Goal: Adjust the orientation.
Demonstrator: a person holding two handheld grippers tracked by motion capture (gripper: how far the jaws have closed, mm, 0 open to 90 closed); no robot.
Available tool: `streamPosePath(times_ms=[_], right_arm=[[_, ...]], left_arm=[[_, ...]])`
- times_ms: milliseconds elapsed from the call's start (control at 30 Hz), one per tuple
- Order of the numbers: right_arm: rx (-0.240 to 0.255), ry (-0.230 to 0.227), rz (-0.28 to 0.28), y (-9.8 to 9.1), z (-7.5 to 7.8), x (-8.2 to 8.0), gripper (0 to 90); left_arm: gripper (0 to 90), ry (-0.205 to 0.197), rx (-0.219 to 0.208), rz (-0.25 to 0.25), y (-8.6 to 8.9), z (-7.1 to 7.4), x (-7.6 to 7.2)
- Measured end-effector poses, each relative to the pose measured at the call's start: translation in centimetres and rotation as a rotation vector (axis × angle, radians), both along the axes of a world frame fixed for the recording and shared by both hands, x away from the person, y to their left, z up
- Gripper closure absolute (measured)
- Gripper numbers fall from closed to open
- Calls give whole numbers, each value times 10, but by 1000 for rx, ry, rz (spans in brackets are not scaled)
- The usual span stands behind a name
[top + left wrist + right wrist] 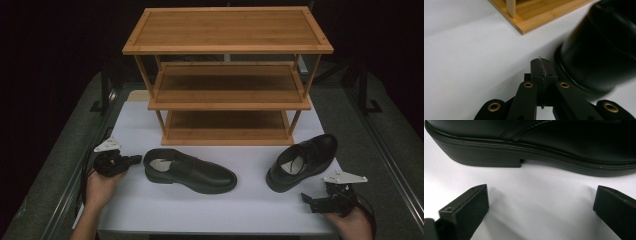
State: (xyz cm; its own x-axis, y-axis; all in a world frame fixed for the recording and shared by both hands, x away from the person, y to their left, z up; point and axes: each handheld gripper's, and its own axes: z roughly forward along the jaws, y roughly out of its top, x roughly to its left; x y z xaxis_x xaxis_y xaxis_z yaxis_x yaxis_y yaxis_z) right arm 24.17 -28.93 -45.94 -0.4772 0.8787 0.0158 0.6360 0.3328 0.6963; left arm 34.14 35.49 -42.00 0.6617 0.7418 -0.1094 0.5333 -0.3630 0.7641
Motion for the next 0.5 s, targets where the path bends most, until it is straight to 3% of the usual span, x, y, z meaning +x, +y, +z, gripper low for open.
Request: streamPosePath(times_ms=[200, 233, 267, 333, 367, 400, 467, 500], right_arm=[[0, -3, -1, 0, 0, 0, 22], [13, -26, 17, -1, 2, -4, 203], [21, -36, 23, -1, 4, -6, 301], [23, -36, 25, 0, 5, -9, 321], [14, -32, 27, 2, 6, -10, 373], [27, -37, 68, 8, 12, -17, 541], [44, -47, 109, 15, 17, -21, 654], [44, -47, 109, 15, 17, -21, 654]], left_arm=[[900, 6, -19, -31, -10, -6, 17], [900, 16, -42, -39, -14, -10, 21], [900, 21, -48, -47, -15, -13, 23], [900, 24, -42, -53, -16, -14, 24], [900, 30, -35, -63, -17, -15, 25], [900, 35, -37, -69, -17, -16, 25], [900, 38, -41, -74, -17, -17, 26], [900, 38, -41, -74, -17, -17, 26]])
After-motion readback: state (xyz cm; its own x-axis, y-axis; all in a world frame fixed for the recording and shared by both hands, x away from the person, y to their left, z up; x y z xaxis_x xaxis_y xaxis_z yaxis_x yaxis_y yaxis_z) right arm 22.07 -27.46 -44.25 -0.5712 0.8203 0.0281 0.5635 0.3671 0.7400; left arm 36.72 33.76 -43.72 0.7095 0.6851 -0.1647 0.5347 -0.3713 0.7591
